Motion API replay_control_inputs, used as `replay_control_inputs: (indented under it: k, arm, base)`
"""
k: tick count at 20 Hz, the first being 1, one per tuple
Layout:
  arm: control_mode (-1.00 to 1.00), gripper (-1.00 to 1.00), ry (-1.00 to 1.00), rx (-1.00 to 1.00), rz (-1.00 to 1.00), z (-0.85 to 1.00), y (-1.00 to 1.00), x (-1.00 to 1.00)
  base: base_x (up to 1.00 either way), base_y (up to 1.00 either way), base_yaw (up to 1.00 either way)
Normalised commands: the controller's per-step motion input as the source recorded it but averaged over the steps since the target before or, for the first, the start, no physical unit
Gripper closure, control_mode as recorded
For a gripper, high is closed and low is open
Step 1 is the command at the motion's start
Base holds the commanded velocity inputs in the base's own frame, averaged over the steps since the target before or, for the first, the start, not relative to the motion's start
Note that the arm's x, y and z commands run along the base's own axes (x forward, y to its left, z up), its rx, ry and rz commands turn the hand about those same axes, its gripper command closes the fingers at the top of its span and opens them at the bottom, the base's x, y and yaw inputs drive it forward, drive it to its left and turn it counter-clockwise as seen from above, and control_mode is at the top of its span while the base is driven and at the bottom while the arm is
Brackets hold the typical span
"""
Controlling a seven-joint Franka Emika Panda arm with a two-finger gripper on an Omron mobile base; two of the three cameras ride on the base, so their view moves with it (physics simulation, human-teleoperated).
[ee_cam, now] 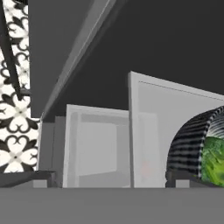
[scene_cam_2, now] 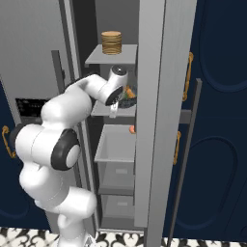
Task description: Pick the chicken drumstick and broccoli from their plates and place them in the bowl. Then put the bowl in the fridge.
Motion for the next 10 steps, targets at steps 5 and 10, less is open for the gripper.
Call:
replay_control_inputs:
  k: [5,10]
  arm:
    - [-1.0,-1.0,-0.03,-0.13,-0.07,0.0,0.14,-1.0]
    - [-1.0,-1.0,-0.03,-0.09,-0.08,-0.21,0.0,-1.0]
  base:
    - [0.0,0.0,0.0]
    - [0.0,0.0,0.0]
